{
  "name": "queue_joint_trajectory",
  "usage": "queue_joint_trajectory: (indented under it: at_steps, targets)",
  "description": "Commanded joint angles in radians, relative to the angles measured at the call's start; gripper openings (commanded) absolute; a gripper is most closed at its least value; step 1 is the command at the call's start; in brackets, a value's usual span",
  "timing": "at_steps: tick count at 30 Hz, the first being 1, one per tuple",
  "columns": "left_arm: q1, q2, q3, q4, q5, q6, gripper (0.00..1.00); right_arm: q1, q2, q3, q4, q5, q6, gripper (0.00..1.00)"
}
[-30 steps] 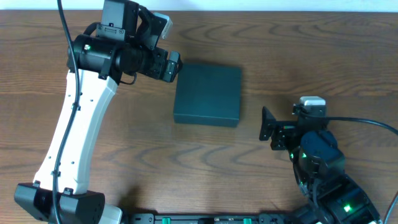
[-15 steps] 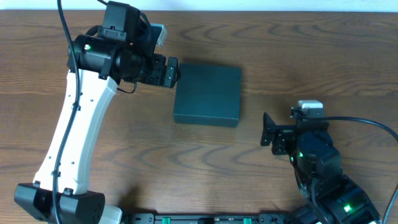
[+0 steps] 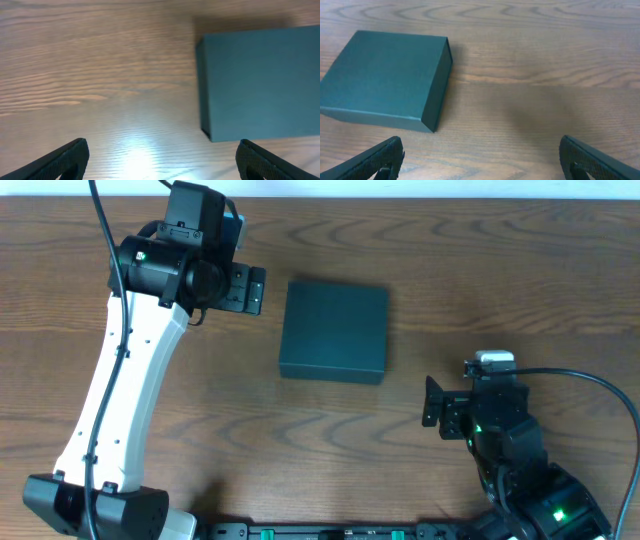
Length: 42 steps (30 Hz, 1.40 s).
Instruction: Pack container
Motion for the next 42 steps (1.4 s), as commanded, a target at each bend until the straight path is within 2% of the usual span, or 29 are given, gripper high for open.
queue_joint_trajectory:
  at_steps: [1,4,9,13,18,19,25,32,35,39,42]
  targets:
    - [0.009,-0.056,0.022,0.000,-0.092,0.000,0.95,-0.007,0.000,0.021,-0.008,0.013,-0.010,0.99]
    - [0.016,-0.120,0.022,-0.001,-0.111,0.005,0.95,-0.007,0.000,0.021,-0.009,0.013,-0.010,0.99]
    - [0.016,-0.288,-0.037,-0.003,-0.116,0.097,0.95,-0.007,0.000,0.021,-0.009,0.013,-0.010,0.99]
    - [0.016,-0.537,-0.275,0.038,-0.086,0.108,0.95,-0.007,0.000,0.021,-0.009,0.013,-0.010,0.99]
    - [0.016,-0.797,-0.546,0.153,-0.022,0.131,0.95,-0.007,0.000,0.021,-0.009,0.013,-0.010,0.99]
    - [0.016,-0.894,-0.646,0.186,0.000,0.131,0.95,-0.007,0.000,0.021,-0.009,0.013,-0.010,0.99]
    - [0.018,-1.177,-0.959,0.356,0.004,0.130,0.95,-0.007,0.000,0.021,-0.009,0.013,-0.010,0.99]
    - [0.077,-1.410,-1.291,0.551,0.008,-0.039,0.95,-0.007,0.000,0.021,-0.009,0.013,-0.010,0.99]
    - [0.102,-1.489,-1.422,0.630,0.007,-0.056,0.95,-0.007,0.000,0.021,-0.009,0.013,-0.010,0.99]
    - [0.121,-1.560,-1.536,0.667,0.003,-0.117,0.95,-0.007,0.000,0.021,-0.009,0.013,-0.010,0.99]
    - [0.127,-1.598,-1.592,0.674,0.002,-0.117,0.95,-0.007,0.000,0.021,-0.009,0.013,-0.010,0.99]
